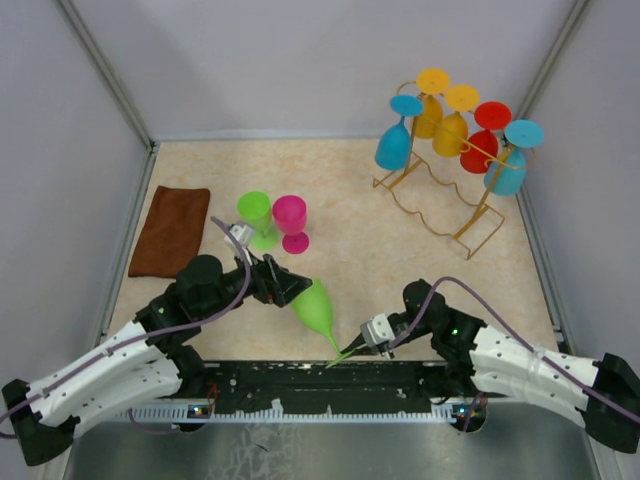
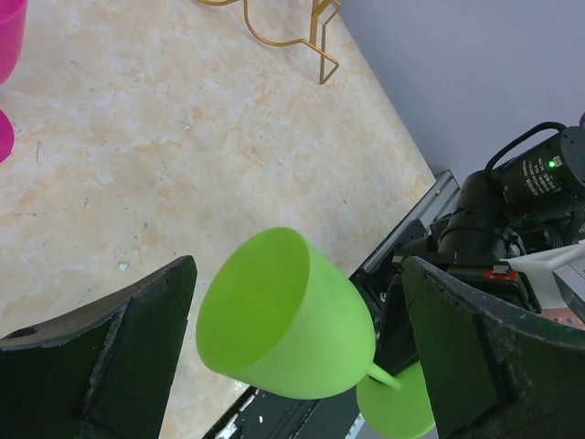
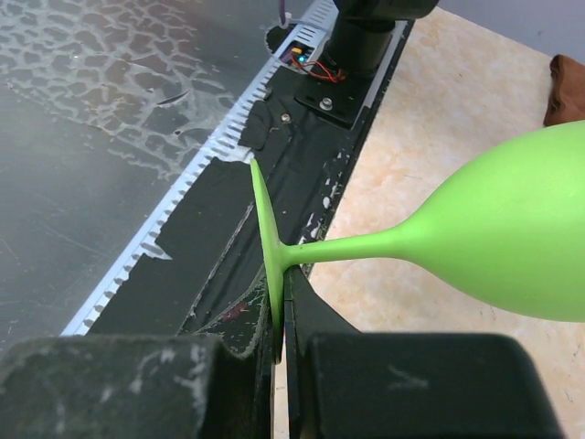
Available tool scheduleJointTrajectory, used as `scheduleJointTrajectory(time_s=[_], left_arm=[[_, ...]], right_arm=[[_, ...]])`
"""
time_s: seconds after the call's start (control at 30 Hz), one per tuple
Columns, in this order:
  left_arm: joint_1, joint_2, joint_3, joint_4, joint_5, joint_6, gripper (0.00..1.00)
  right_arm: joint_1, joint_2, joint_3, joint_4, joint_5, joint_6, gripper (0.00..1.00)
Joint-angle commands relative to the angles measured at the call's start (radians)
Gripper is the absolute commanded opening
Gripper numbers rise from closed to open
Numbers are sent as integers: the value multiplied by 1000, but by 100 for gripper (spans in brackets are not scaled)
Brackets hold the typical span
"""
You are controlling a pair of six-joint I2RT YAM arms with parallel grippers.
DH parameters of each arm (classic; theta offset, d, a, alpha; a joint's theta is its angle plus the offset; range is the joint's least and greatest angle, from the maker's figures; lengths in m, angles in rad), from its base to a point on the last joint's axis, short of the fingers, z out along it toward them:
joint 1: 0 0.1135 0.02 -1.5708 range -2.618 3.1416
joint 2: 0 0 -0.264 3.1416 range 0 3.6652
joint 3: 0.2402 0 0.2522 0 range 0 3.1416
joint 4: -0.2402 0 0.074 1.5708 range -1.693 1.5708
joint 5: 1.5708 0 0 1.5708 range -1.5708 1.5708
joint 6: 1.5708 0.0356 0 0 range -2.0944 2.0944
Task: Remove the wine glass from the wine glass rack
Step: Place the wine glass at the center of the board.
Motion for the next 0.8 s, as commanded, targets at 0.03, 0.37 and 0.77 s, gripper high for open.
scheduleJointTrajectory(time_s=[0.03,0.37,0.77], left_arm=[[0,-8,-3,37,-7,-8,99],[0,35,-36,155,322,56,90],[0,53,-32,186,446,72,41]], right_arm=[[5,1,15,58,-67,-45,0],[5,-16,15,68,-40,-54,0],[5,-32,15,40,23,-50,0]])
